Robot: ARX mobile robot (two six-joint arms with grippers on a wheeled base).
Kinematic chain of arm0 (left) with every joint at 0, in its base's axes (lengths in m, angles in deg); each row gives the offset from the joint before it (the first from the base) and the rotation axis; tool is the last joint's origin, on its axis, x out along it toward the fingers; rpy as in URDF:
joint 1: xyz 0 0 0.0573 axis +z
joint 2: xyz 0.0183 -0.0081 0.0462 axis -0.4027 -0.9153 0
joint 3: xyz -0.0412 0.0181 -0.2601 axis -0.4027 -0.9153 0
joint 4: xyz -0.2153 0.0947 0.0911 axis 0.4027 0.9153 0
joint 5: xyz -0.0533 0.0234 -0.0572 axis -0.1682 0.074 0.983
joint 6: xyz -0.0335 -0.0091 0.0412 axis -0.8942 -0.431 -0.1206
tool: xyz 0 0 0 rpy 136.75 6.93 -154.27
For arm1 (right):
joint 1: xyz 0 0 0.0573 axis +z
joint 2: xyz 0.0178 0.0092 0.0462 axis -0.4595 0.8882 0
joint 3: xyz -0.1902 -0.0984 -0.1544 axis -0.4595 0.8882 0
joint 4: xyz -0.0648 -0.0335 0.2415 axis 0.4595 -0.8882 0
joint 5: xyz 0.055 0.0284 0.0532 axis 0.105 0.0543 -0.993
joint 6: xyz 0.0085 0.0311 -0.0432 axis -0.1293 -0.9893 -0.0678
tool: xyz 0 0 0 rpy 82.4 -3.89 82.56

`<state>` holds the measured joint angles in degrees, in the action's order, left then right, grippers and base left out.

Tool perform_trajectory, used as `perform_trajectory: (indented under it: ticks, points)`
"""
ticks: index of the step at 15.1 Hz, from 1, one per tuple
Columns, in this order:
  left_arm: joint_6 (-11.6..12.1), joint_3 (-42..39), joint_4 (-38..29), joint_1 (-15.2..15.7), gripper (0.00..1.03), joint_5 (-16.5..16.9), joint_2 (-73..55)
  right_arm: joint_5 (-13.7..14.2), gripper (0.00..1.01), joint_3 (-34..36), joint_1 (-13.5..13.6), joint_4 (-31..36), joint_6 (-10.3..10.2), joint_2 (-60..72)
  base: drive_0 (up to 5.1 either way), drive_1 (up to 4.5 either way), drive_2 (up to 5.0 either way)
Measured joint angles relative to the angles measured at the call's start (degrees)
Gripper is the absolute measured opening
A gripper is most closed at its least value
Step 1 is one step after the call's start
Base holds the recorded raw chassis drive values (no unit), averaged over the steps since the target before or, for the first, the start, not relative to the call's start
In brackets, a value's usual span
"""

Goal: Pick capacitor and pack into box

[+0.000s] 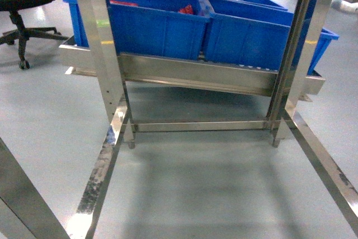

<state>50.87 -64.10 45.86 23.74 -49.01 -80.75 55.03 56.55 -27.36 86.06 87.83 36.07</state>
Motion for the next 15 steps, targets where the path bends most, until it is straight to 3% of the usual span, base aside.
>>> perform_trajectory:
  ticks: [5,15]
  points:
    - [0.00,0.00,-0.17,0.00,0.43,0.00,0.00,-0.02,0.98,0.00,0.00,-0.02,0.00,0.00,-4.9,3.46,1.2]
    - [0.02,0.00,0.04,0.00,0.43,-0.11,0.00,-0.02,0.98,0.00,0.00,0.11,0.00,0.00,-4.9,2.11,2.8]
